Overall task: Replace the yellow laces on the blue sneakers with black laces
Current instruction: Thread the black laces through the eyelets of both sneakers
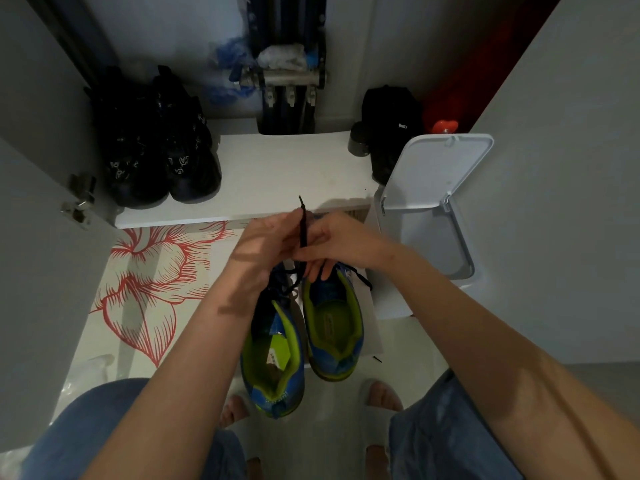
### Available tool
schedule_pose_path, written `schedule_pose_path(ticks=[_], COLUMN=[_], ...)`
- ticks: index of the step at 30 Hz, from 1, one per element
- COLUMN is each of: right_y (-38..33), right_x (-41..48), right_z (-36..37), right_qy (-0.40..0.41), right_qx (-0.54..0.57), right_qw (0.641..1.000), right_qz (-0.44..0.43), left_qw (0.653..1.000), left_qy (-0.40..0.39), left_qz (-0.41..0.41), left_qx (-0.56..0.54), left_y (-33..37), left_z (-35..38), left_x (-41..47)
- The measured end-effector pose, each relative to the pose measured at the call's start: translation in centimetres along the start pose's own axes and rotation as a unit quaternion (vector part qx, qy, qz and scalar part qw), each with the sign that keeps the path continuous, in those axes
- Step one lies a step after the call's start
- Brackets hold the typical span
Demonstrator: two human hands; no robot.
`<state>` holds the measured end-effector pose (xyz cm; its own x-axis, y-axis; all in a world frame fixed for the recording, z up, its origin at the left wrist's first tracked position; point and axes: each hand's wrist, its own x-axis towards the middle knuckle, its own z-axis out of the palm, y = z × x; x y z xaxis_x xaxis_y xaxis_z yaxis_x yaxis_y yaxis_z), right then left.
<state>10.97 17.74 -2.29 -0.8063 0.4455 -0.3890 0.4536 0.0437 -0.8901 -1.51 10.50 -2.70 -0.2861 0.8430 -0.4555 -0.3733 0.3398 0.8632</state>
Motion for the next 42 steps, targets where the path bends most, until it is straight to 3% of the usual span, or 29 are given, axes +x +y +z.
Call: schedule_pose_path(ticks=[9,12,15,18,24,29,35,42], right_y=[0.8,0.6,1.5,2.9,3.8,4.6,4.7,4.4], right_x=[-0.1,-0.6,-1.3,-1.4,-1.1,-1.7,-2.1,-1.9], right_z=[0.4,-0.9,-2.5,-1.4,-1.2,-2.7,-2.7,-2.4], right_qy=[-0.038,0.017,0.096,0.048,0.059,0.052,0.032,0.031], right_qx=[-0.018,-0.060,-0.127,-0.172,-0.175,-0.082,-0.063,-0.073], right_qw=[0.998,0.995,0.976,0.955,0.955,0.970,0.974,0.971], right_qz=[0.044,0.078,0.146,0.236,0.231,0.223,0.214,0.226], left_qw=[0.997,0.996,0.984,0.961,0.887,0.843,0.841,0.863], left_qy=[0.062,0.088,0.102,0.089,0.039,0.010,0.013,0.035], left_qz=[0.020,0.027,0.065,0.093,0.099,0.128,0.132,0.134], left_qx=[-0.030,-0.016,0.132,0.245,0.449,0.523,0.525,0.487], left_y=[-0.6,-0.8,-1.3,-2.0,-4.2,-5.7,-7.2,-7.6], left_z=[1.0,1.2,0.8,0.5,0.8,1.6,2.0,1.9], left_x=[0.1,0.2,0.4,0.5,0.1,0.3,0.2,-0.2])
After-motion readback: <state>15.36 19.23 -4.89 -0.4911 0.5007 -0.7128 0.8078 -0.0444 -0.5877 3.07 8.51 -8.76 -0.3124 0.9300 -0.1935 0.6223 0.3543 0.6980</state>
